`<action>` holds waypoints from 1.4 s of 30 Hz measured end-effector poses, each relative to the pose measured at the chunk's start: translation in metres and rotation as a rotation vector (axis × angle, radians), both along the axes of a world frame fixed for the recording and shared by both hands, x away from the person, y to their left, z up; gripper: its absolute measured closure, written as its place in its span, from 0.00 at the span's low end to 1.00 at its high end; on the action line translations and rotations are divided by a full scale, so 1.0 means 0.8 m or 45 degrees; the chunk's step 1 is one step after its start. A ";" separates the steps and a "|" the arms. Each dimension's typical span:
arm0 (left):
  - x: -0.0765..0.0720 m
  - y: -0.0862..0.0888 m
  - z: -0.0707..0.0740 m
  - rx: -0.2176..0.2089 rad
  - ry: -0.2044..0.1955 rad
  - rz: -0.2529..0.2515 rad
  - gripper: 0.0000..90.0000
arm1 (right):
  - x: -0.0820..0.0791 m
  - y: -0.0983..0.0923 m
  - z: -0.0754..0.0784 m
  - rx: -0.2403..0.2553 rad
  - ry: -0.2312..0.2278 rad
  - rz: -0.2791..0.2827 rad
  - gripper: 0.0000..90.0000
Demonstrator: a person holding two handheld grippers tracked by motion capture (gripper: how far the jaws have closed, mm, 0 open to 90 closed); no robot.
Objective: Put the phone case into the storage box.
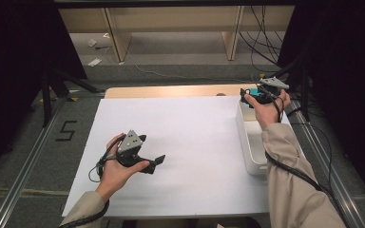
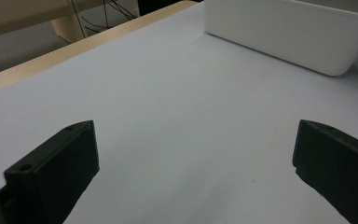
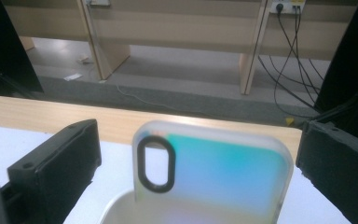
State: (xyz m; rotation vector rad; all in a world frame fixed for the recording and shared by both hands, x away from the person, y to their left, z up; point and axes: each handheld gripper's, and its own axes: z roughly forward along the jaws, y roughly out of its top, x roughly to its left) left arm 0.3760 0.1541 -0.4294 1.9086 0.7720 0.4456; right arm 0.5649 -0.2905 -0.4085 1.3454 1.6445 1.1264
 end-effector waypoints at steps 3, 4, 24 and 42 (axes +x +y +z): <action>0.000 0.000 0.000 0.002 -0.001 -0.001 0.00 | -0.003 -0.001 0.000 0.003 0.000 0.003 0.01; 0.000 0.000 0.000 0.003 0.000 -0.003 0.00 | -0.004 -0.002 0.000 0.006 -0.002 0.004 0.01; -0.001 -0.002 0.001 0.009 -0.003 -0.006 0.00 | -0.034 -0.002 0.004 0.041 0.000 0.042 0.05; 0.000 -0.002 0.000 0.008 -0.001 -0.001 0.00 | -0.063 0.006 0.017 0.042 -0.052 0.120 0.10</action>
